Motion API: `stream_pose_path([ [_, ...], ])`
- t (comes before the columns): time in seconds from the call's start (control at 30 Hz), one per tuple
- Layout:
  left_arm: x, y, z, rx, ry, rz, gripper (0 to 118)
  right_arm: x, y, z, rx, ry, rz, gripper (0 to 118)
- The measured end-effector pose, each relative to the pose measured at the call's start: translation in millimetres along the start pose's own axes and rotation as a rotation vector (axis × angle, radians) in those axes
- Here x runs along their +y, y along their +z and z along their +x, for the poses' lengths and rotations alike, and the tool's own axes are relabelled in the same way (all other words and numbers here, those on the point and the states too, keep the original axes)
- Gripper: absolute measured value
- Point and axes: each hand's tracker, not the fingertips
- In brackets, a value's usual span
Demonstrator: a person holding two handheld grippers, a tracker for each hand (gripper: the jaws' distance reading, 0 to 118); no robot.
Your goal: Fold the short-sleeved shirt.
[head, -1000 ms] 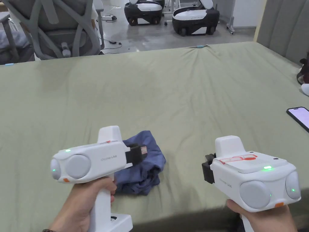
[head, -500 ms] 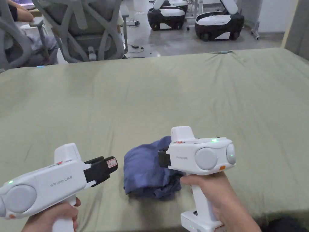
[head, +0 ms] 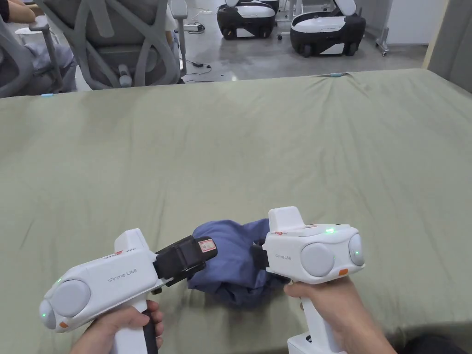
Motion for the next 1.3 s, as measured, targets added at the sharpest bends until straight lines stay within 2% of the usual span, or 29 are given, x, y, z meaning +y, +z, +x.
stream_pose_path([
  [0.03,0,-8,-2,0.003,0.021,-0.027,111,-1,-2,0,0.0,-0.001,0.001,0],
  [0.13,-3,-30,-1,0.033,0.027,-0.079,97,-3,-1,3,0.008,-0.019,0.009,0],
  [0.17,-4,-36,0,0.045,0.023,-0.081,97,-4,0,3,0.012,-0.028,0.011,0],
  [0.23,-5,-43,0,0.0,0.047,-0.076,74,-6,0,3,0.004,-0.033,0.005,0],
  [0.3,-3,-43,4,0.028,0.048,-0.064,69,-9,2,4,-0.004,-0.033,0.009,0],
  [0.33,0,-42,6,0.026,0.021,-0.067,56,-9,3,4,-0.004,-0.04,0.008,0],
  [0.37,2,-40,7,0.027,-0.006,-0.075,50,-9,3,4,-0.004,-0.044,0.009,0],
  [0.47,12,-32,2,0.001,-0.023,-0.117,42,-4,2,-6,-0.027,-0.024,0.008,0],
  [0.67,42,1,-23,-0.013,-0.057,-0.114,40,11,-3,-68,-0.092,0.12,0.034,0],
  [0.83,89,60,-70,0.03,-0.087,-0.083,40,35,-25,-144,-0.144,0.198,0.122,0],
  [0.97,131,122,-132,0.065,-0.084,-0.053,40,57,-47,-212,-0.083,0.218,0.194,0],
  [1.13,184,213,-226,0.143,-0.088,0.007,40,84,-93,-293,0.002,0.283,0.231,0],
  [1.3,215,286,-294,0.206,-0.099,0.077,40,101,-135,-355,0.049,0.364,0.267,0],
])
